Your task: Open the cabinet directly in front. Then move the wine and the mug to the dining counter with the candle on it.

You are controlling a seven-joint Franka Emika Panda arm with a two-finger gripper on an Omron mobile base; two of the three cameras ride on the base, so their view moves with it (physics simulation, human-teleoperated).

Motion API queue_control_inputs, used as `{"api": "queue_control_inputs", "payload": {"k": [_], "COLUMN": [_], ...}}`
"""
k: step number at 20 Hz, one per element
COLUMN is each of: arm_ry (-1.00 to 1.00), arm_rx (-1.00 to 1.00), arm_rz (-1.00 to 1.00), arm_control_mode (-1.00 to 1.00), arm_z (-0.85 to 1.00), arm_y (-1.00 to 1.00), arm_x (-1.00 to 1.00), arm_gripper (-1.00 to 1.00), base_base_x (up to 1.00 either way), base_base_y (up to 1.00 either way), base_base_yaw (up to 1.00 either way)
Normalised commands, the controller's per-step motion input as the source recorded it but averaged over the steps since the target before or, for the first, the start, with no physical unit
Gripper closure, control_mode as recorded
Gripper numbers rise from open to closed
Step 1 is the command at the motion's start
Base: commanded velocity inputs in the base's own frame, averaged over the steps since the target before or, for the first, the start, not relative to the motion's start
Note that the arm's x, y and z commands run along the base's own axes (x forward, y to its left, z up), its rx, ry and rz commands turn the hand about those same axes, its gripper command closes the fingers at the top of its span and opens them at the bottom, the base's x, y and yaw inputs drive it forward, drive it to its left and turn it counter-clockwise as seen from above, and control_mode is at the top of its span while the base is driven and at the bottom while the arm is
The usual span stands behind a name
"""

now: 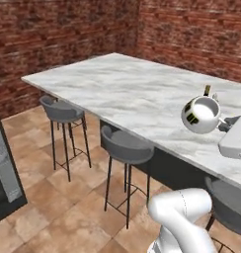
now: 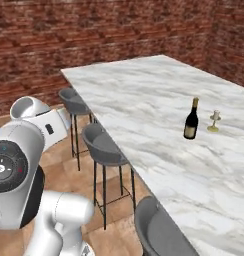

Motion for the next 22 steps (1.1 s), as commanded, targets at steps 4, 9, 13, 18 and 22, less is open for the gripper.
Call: {"api": "queue_control_inputs", "payload": {"k": [4, 9, 13, 18, 22], "arm_ry": [0.00, 0.00, 0.00, 0.00, 0.00], "arm_rx": [0.00, 0.00, 0.00, 0.00, 0.00], "arm_rz": [0.00, 0.00, 0.00, 0.00, 0.00], "arm_control_mode": [1.00, 1.00, 1.00, 1.00, 1.00], "arm_z": [0.00, 0.00, 0.00, 0.00, 0.00], "arm_y": [0.00, 0.00, 0.00, 0.00, 0.00], "arm_x": [0.00, 0.00, 0.00, 0.00, 0.00], "arm_gripper": [1.00, 1.00, 1.00, 1.00, 1.00], "base_base_x": [0.00, 0.00, 0.10, 0.17, 0.08], "base_base_y": [0.00, 0.00, 0.06, 0.19, 0.46], "base_base_yaw": [-0.55, -0.53, -0.54, -0.54, -0.54]}}
